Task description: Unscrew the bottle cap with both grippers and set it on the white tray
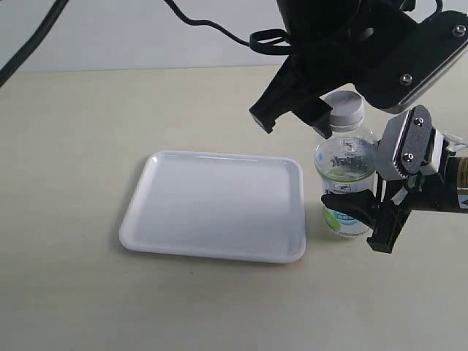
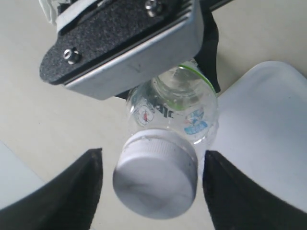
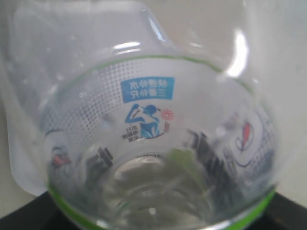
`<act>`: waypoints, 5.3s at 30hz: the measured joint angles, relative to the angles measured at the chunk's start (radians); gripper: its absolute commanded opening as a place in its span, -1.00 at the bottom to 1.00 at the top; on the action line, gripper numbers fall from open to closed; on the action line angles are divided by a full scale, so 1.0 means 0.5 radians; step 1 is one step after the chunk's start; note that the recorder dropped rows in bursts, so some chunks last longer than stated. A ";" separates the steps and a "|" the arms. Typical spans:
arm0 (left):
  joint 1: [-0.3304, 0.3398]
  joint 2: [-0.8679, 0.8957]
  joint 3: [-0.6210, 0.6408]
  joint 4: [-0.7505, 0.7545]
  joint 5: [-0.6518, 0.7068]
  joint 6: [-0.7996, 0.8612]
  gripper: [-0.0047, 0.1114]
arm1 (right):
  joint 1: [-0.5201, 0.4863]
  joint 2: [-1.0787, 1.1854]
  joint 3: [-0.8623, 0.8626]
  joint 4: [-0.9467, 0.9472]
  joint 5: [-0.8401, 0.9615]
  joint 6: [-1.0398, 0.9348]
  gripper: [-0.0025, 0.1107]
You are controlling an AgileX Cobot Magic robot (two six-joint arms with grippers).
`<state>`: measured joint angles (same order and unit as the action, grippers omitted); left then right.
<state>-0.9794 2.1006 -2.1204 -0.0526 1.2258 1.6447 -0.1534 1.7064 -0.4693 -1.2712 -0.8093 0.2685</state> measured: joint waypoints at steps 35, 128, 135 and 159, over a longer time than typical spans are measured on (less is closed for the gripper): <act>0.000 -0.032 0.000 0.004 0.008 -0.507 -0.92 | 0.000 0.000 0.000 -0.003 0.000 0.004 -0.96; 0.314 -0.190 0.558 0.192 -0.497 -3.168 -0.92 | 0.001 0.008 0.006 0.539 0.166 0.449 -0.96; 0.456 -0.423 1.275 -0.033 -1.043 -2.980 -0.92 | 0.001 0.008 0.006 0.539 0.166 0.449 -0.96; 0.576 -0.317 2.291 -0.115 -2.073 -2.929 -0.92 | 0.001 0.008 0.006 0.548 0.166 0.546 -0.96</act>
<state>-0.6911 1.9420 -0.9750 -0.1102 0.1895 0.1802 -0.1530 1.7104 -0.4661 -0.9971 -0.7265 0.5416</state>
